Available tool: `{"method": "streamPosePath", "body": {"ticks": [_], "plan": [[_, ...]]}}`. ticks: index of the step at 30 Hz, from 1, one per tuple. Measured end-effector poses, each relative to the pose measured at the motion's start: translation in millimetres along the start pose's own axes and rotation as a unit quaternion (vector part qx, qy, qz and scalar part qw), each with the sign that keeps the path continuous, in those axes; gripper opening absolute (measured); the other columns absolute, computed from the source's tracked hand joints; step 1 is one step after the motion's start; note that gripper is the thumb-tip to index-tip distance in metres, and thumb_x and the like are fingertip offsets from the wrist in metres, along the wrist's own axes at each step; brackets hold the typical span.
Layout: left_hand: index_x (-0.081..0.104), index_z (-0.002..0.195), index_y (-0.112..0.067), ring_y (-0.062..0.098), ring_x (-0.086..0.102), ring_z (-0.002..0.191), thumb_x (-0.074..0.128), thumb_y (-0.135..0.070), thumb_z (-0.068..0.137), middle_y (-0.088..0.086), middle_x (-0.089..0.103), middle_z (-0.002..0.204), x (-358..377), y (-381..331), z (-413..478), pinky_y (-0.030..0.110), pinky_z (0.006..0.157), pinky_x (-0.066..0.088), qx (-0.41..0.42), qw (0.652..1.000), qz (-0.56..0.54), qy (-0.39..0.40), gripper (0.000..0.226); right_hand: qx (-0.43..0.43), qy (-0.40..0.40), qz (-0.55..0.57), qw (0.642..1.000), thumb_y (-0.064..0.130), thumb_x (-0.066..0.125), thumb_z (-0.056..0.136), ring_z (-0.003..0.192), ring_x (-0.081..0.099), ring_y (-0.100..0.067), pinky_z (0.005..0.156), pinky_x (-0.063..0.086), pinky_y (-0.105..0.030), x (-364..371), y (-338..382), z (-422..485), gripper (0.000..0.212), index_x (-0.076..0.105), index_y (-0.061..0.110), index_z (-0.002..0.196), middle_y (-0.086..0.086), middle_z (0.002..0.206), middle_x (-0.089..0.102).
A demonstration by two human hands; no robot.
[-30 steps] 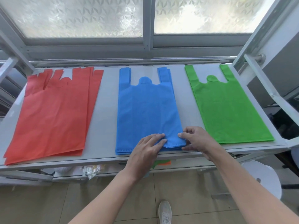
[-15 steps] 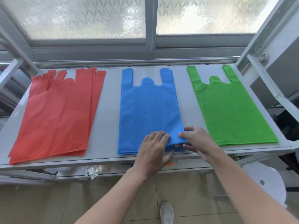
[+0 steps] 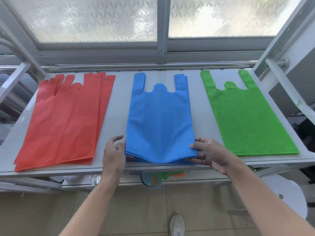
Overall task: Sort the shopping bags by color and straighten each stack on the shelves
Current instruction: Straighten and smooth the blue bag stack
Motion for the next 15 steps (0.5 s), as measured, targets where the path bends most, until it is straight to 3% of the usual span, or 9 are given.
{"method": "streamPosePath", "body": {"ticks": [3, 6, 8, 11, 15], "plan": [[0.07, 0.112, -0.013, 0.03, 0.071, 0.087, 0.042, -0.045, 0.105, 0.01, 0.079, 0.101, 23.2, 7.3, 19.0, 0.041, 0.074, 0.054, -0.135, 0.981, -0.1, 0.097, 0.043, -0.007, 0.02, -0.039, 0.999, 0.017, 0.064, 0.1, 0.092, 0.077, -0.026, 0.068, 0.062, -0.032, 0.7, 8.0, 5.8, 0.027, 0.061, 0.006, 0.125, -0.013, 0.112, 0.078], [0.072, 0.109, -0.005, 0.027, 0.062, 0.076, 0.06, -0.042, 0.095, 0.012, 0.069, 0.097, 32.6, -12.8, 56.0, 0.031, 0.058, 0.045, -0.124, 0.982, -0.021, 0.142, 0.041, -0.023, 0.014, -0.037, 0.999, 0.016, 0.062, 0.101, 0.092, 0.077, -0.026, 0.069, 0.062, -0.031, -4.6, 25.9, 20.4, 0.026, 0.063, 0.002, 0.123, -0.014, 0.11, 0.078], [0.071, 0.116, 0.0, 0.029, 0.072, 0.083, 0.064, -0.031, 0.099, 0.013, 0.074, 0.1, 40.0, -32.4, 84.1, 0.035, 0.068, 0.058, -0.095, 0.983, 0.027, 0.158, 0.036, -0.036, -0.003, -0.035, 0.999, 0.014, 0.062, 0.1, 0.09, 0.076, -0.024, 0.071, 0.062, -0.031, -9.7, 43.9, 40.1, 0.026, 0.065, 0.0, 0.122, -0.014, 0.109, 0.078], [0.068, 0.121, 0.006, 0.035, 0.075, 0.105, 0.067, -0.02, 0.098, 0.02, 0.076, 0.114, 54.9, -64.8, 128.8, 0.043, 0.09, 0.061, -0.06, 0.984, 0.066, 0.151, 0.035, -0.075, -0.042, -0.054, 0.995, 0.012, 0.062, 0.099, 0.09, 0.076, -0.025, 0.071, 0.061, -0.032, -20.0, 84.8, 79.4, 0.029, 0.065, -0.003, 0.123, -0.016, 0.11, 0.078], [0.068, 0.107, 0.0, 0.029, 0.075, 0.094, 0.079, -0.024, 0.088, 0.015, 0.076, 0.111, 79.7, -97.7, 186.0, 0.039, 0.083, 0.06, -0.026, 0.988, 0.079, 0.128, 0.032, -0.124, -0.097, -0.074, 0.985, 0.009, 0.065, 0.095, 0.087, 0.074, -0.026, 0.069, 0.061, -0.033, -28.0, 140.5, 128.8, 0.029, 0.065, -0.005, 0.12, -0.021, 0.115, 0.075]]}}
Point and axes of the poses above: each hand's wrist, its own z-axis towards the middle knuckle, its own x-axis out of the palm, y = z × x, the point moved 10 cm from there along z, towards the middle knuckle
